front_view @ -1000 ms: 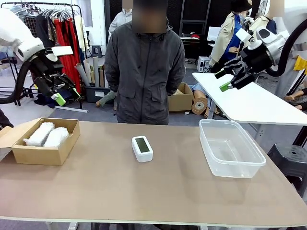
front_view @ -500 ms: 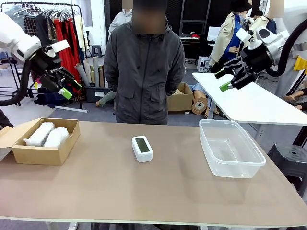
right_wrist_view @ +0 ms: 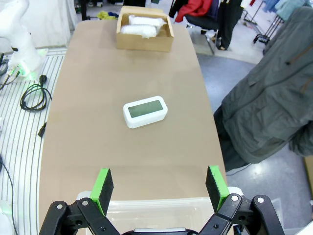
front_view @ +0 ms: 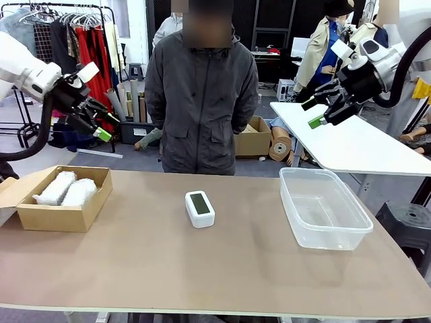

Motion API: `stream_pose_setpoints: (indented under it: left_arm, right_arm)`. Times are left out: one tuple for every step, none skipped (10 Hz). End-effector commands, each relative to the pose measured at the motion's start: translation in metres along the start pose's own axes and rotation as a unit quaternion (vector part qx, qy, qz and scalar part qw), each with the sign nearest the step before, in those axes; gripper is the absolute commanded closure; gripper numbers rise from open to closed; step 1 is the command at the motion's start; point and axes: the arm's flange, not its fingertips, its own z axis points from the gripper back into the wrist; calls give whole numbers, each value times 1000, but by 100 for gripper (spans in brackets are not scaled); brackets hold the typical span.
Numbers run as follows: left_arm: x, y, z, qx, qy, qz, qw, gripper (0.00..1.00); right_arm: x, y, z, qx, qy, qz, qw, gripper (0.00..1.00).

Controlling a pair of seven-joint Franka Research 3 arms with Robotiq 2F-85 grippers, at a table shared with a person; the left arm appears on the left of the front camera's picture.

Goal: Separate and place wrapped and unwrapped clocks.
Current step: Pick up the Digital clock indicated by the person.

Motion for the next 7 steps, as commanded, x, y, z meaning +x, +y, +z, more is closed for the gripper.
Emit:
stream_pose_setpoints:
  left_arm:
    - [-3, -3, -6, 23, -21, -27, 999, 0]
    - [-2, -5, -6, -21, -31, -20, 999, 0]
    - [1, 2, -1, 12, -5, -10, 1000, 0]
    - [1, 2, -1, 12, -5, -10, 1000, 0]
    - [1, 2, -1, 12, -5, -10, 1000, 0]
    - [1, 2, -1, 12, -5, -10, 1000, 0]
    - [1, 2, -1, 12, -5, -10, 1000, 0]
  right_arm:
    - [1, 0, 1, -1, 4, 3, 1000, 0]
    - [1, 0, 1, -1, 4, 3, 1000, 0]
    - [1, 0, 1, -1, 4, 3, 1000, 0]
    - [1, 0, 1, -1, 4, 3, 1000, 0]
    - [1, 0, 1, -1, 4, 3, 1000, 0]
    - [1, 0, 1, -1, 4, 3, 1000, 0]
    - [1, 0, 1, -1, 4, 3, 1000, 0]
